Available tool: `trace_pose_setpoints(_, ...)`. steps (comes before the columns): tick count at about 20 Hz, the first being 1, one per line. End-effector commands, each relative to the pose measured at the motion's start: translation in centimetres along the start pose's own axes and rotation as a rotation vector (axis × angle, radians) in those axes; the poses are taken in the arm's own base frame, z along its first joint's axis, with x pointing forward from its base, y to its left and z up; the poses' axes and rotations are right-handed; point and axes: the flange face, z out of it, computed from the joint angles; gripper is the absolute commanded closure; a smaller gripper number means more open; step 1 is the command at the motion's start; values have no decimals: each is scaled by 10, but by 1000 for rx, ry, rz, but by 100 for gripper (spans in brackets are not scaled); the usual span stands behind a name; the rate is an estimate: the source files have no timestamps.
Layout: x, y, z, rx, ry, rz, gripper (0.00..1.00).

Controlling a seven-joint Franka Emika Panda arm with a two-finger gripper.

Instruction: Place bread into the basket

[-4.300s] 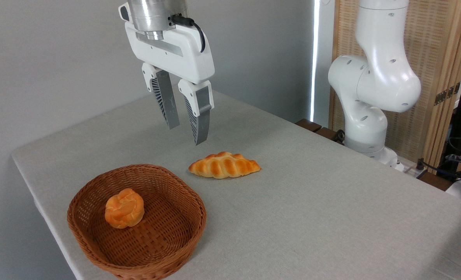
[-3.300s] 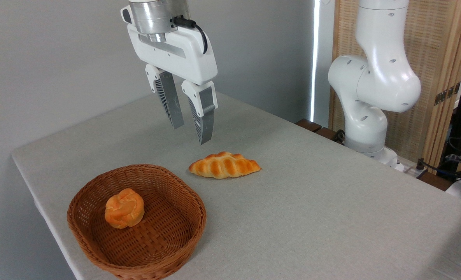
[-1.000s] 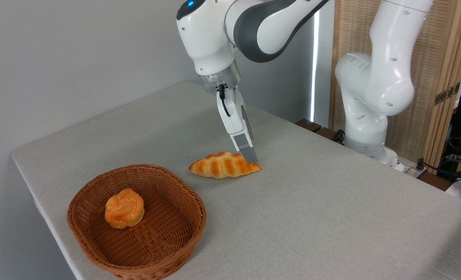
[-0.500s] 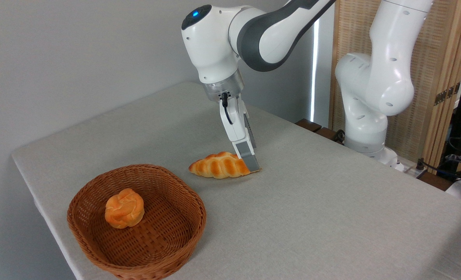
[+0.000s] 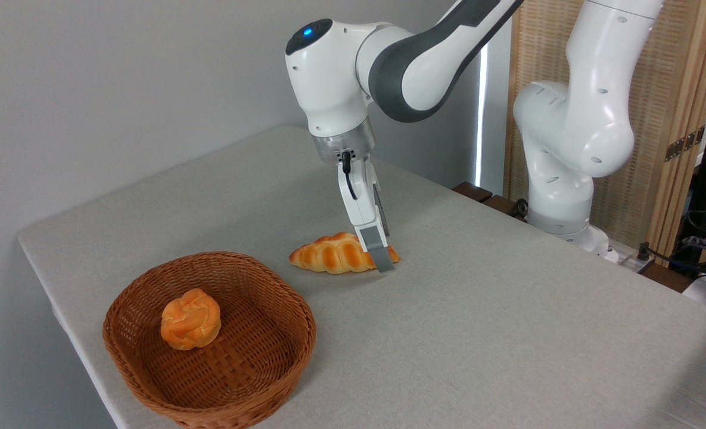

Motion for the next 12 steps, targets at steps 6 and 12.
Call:
trace_pose_setpoints(6, 1, -3, -5, 76, 30, 24, 0)
trace_pose_setpoints(12, 4, -8, -9, 126, 56, 26, 0)
